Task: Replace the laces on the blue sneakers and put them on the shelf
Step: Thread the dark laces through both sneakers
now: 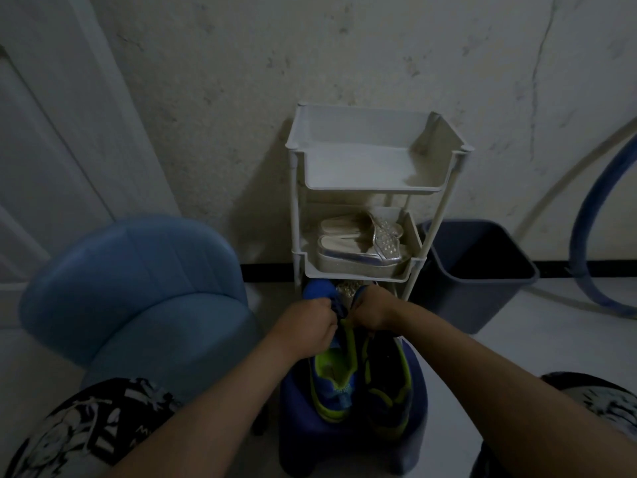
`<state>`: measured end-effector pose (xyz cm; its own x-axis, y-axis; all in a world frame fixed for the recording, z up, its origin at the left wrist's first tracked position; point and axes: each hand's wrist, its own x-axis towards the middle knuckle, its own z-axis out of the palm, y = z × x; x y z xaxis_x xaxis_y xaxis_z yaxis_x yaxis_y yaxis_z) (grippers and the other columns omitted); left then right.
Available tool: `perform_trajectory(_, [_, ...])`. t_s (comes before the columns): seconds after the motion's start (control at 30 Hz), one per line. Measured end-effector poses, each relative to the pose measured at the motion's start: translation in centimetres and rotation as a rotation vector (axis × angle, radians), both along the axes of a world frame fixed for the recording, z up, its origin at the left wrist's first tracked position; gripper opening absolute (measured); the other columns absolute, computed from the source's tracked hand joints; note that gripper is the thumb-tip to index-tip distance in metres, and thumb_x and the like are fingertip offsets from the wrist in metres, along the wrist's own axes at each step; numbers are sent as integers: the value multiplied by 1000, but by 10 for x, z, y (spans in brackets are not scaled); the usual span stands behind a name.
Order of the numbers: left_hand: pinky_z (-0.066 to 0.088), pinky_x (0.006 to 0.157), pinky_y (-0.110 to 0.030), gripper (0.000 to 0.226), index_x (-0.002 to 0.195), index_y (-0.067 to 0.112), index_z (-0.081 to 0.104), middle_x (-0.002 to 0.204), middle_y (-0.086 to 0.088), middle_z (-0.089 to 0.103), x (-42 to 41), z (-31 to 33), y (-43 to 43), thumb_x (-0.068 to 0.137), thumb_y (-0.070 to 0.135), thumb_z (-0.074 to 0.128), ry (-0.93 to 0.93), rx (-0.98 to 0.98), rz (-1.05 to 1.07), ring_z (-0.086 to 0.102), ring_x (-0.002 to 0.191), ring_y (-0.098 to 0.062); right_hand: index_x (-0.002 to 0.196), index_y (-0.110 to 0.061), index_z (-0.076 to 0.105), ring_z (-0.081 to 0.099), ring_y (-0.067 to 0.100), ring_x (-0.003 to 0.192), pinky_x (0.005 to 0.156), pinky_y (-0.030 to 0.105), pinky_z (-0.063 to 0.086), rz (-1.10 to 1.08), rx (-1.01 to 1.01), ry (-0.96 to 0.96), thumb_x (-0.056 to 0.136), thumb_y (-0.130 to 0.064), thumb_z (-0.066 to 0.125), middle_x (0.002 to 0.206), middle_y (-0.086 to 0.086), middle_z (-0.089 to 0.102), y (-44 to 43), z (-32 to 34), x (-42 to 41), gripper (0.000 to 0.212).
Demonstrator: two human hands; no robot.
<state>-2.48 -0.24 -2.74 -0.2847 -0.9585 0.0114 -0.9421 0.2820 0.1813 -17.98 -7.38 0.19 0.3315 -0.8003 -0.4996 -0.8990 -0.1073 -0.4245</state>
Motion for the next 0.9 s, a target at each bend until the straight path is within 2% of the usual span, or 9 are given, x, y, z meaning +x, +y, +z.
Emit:
perform_trajectory(0.1, [36,60,-33,31,83,8,71,92,-9,58,-3,-8,-1,93,27,48,72,-3,59,59,80,-29,90,-10,68,59,17,64,58,28,52,22,-11,-6,84,-16,65,78,5,63,2,0,0,9])
perform_trajectory(0.17, [34,60,-31,31,82,8,71,92,-9,57,-5,-10,-2,93,27,49,99,2,76,59,81,-27,81,-5,68,62,25,71,71,37,56,49,-16,5,84,-14,62,74,9,64,4,-1,0,12])
perform_trajectory(0.23, [34,61,-31,31,84,8,71,94,-9,58,-7,-8,-2,94,26,49,82,2,64,59,82,-28,70,-7,63,63,27,70,74,39,57,26,-13,-29,83,-13,62,67,10,63,5,-1,-2,14])
perform_trajectory(0.33, [37,62,-33,31,88,5,70,98,-9,58,-10,-6,-1,95,25,48,41,1,42,59,85,-29,67,-11,60,62,26,68,70,39,56,43,-17,-22,84,-15,62,72,12,65,5,-1,-2,18])
perform_trajectory(0.43, [35,62,-31,32,89,6,70,101,-8,58,-14,-9,1,96,26,47,41,-15,85,58,85,-27,78,-16,61,59,16,60,55,26,51,-20,2,-67,84,-17,67,74,4,64,4,0,-2,8])
perform_trajectory(0.63, [33,63,-31,31,96,11,71,108,-6,57,-19,-13,5,98,28,45,35,-29,137,58,90,-26,60,-11,61,52,11,41,46,21,45,-52,61,-179,83,-15,73,38,-6,53,8,2,-6,26])
perform_trajectory(0.7, [35,64,-31,30,96,10,70,109,-7,57,-22,-14,8,98,28,46,66,-35,184,59,91,-27,66,-8,64,51,10,40,46,21,45,-59,77,-192,83,-16,74,39,-6,53,7,1,-7,22])
perform_trajectory(0.83, [35,62,-31,32,81,5,70,100,-10,58,-25,-18,8,96,25,50,195,3,282,58,85,-25,74,-5,68,54,15,47,51,26,49,-52,63,-199,84,-18,73,50,1,57,7,0,-6,17])
perform_trajectory(0.9, [38,65,-33,32,85,5,71,100,-10,57,-25,-16,8,97,25,50,214,13,267,58,87,-26,75,-3,67,54,15,47,52,26,49,-66,66,-204,87,-18,68,55,4,58,6,-2,-6,19])
